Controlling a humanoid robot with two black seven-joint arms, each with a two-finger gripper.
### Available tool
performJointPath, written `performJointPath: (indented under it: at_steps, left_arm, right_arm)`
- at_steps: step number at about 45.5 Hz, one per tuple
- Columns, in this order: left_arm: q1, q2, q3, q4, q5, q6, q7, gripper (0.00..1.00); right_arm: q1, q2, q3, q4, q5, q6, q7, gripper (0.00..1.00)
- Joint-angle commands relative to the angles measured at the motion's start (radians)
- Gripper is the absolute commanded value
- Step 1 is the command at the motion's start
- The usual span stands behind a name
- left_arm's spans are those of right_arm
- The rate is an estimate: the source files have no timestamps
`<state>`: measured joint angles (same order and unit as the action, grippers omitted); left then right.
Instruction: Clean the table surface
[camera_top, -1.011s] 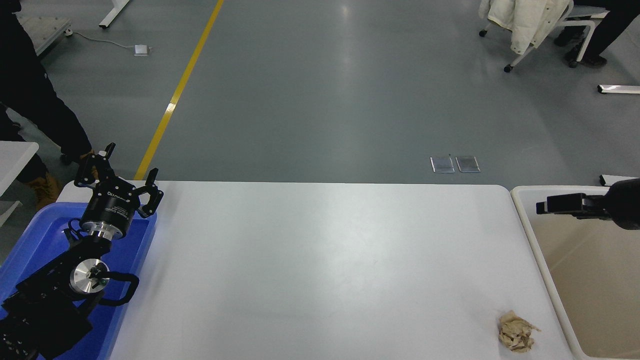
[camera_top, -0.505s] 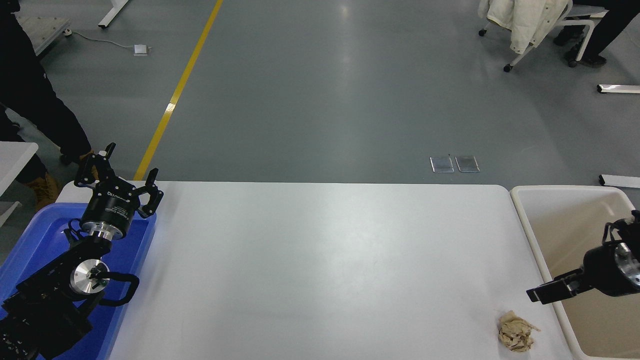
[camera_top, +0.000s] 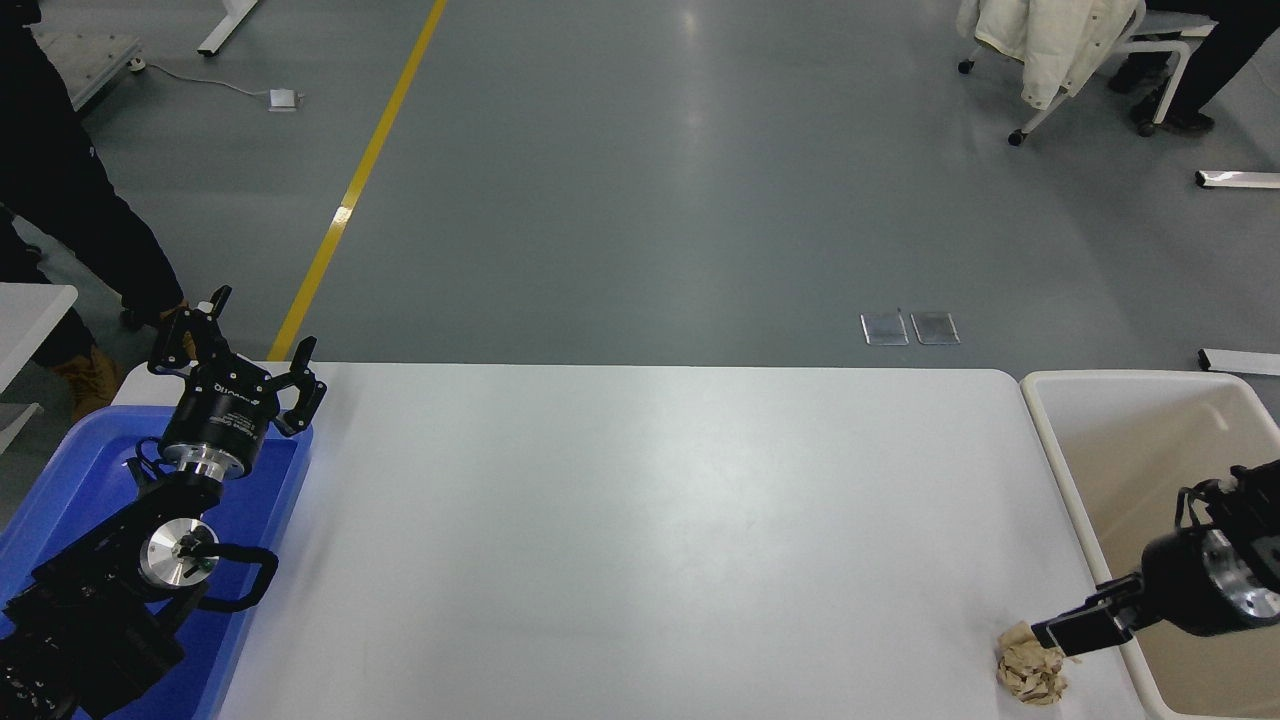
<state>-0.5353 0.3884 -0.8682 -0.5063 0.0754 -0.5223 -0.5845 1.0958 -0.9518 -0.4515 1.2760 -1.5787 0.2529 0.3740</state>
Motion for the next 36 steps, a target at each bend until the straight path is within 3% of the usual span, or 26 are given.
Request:
performJointPath:
  at_steps: [1, 36]
  left_arm:
    - [0.0, 0.001, 0.0, 0.0, 0.001, 0.001, 0.0, 1.0]
    - [0.0, 0.001, 0.0, 0.0, 0.0, -0.001, 0.0, 1.0]
  right_arm:
    - [-0.067, 0.027, 0.001, -0.018, 0.0, -0.058, -0.01, 1.0]
    - [-0.143, 0.122, 0.004, -0.147, 0.028, -0.127, -0.014, 1.0]
